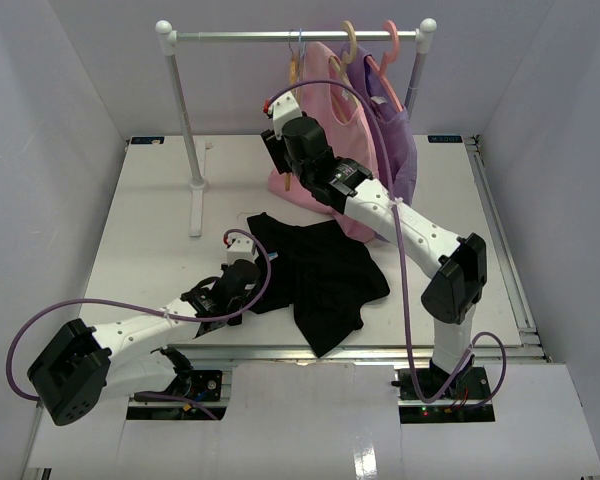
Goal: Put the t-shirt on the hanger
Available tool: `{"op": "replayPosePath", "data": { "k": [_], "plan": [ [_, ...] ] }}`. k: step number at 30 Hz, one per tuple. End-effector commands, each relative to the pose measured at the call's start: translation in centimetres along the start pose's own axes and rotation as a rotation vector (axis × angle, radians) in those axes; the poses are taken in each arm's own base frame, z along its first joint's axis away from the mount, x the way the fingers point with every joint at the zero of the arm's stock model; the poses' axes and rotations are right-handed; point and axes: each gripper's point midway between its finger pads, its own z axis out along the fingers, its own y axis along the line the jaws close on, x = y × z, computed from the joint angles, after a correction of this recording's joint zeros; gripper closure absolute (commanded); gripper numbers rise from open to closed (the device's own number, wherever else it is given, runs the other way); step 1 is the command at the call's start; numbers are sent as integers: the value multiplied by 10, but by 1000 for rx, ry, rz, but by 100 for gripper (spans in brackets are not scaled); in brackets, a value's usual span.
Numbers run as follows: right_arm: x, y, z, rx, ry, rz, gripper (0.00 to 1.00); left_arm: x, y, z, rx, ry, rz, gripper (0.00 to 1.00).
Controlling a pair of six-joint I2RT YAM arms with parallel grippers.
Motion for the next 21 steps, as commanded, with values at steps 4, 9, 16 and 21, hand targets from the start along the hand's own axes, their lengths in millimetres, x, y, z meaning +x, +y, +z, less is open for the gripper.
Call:
{"op": "replayPosePath", "data": {
  "k": [4,9,16,21],
  "plan": [
    [-25,-6,9,51,-59,40,43,-16,-10,-2,27,-33,-13,100],
    [-22,-10,7,74,-49,48,43,-15,-10,-2,26,-30,-11,100],
    [-33,-24,-18,88,-72,67,41,-15,-9,-1,24,-29,-11,100],
    [-41,-29,-28,84,-88,83,36,-13,-10,0,25,-25,-11,100]
  ]
}}
